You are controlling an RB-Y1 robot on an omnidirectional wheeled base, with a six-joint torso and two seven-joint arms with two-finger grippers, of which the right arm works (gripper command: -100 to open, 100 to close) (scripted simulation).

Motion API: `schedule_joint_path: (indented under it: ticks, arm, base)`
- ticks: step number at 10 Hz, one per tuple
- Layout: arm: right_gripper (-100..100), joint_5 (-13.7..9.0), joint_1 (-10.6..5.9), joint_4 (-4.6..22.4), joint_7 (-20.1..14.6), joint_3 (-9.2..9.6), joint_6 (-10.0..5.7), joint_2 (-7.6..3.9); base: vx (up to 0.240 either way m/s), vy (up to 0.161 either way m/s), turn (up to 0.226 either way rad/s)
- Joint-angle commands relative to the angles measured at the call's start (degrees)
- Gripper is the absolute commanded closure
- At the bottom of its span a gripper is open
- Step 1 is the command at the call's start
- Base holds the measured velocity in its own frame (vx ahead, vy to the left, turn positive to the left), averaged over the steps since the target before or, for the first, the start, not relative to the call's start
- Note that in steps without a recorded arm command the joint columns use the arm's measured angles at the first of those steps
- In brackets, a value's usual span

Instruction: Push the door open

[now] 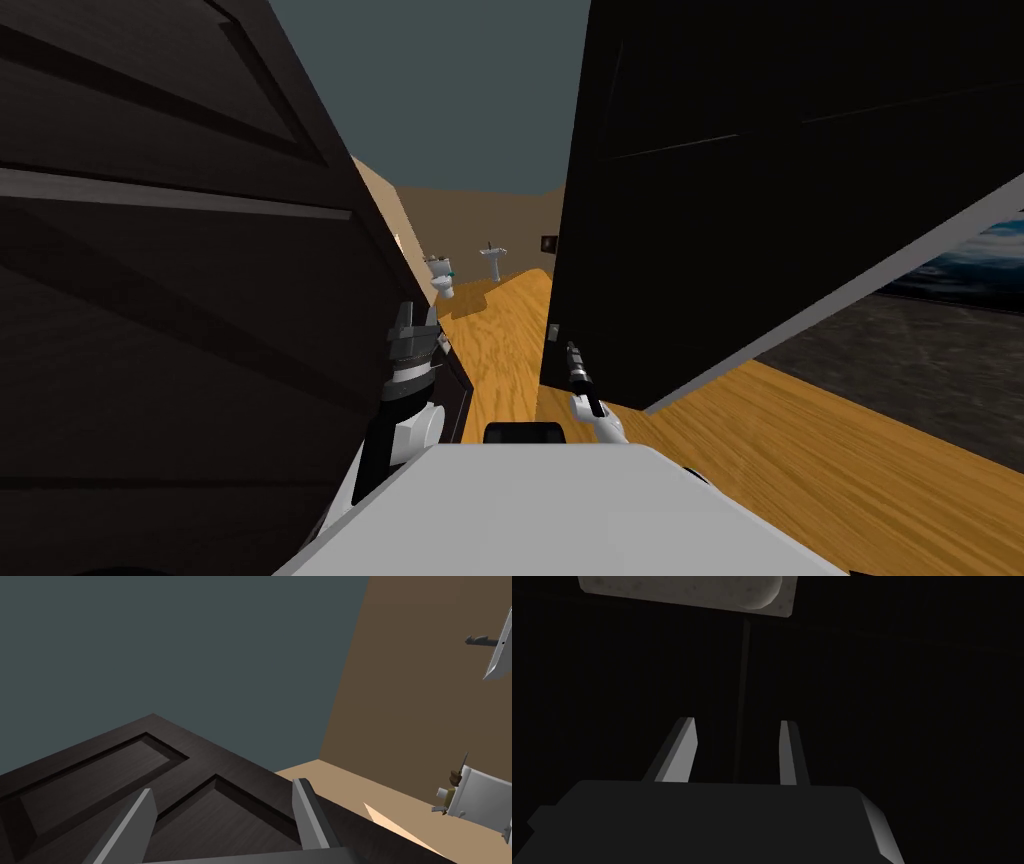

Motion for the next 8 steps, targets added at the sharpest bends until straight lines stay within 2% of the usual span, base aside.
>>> schedule_joint_path:
  ticks: [1, 2, 3, 4, 5, 6, 7, 8]
  arm:
    - [-100, -0.21, -0.35, 0.24, 1.04, -0.12, 0.05, 2.21]
    - [-100, -0.25, -0.39, 0.21, 1.24, -0.14, 0.09, 2.91]
    - [-100, -0.32, -0.45, 0.17, 1.58, -0.17, 0.15, 4.28]
    - [-100, -0.32, -0.45, -0.40, 1.58, -0.17, 0.15, 4.28]
    - [-100, -0.32, -0.45, 0.17, 1.58, -0.17, 0.15, 4.28]
    - [-100, -0.38, -0.51, 0.14, 1.89, -0.20, 0.21, 5.88]
    - [-100, -0.38, -0.70, 0.51, 1.64, -0.22, 0.08, 5.02]
    - [-100, -0.48, -0.82, 0.80, 1.63, -0.37, -0.15, 3.36]
  base:
    - [-0.246, 0.054, -0.144]
    - [-0.192, 0.043, -0.069]
    - [-0.136, 0.058, -0.022]
    - [-0.078, 0.056, -0.026]
    - [-0.014, 0.024, -0.001]
    - [-0.027, 0.076, -0.019]
    - [-0.017, 0.048, -0.011]
    - [0.105, -0.034, 0.009]
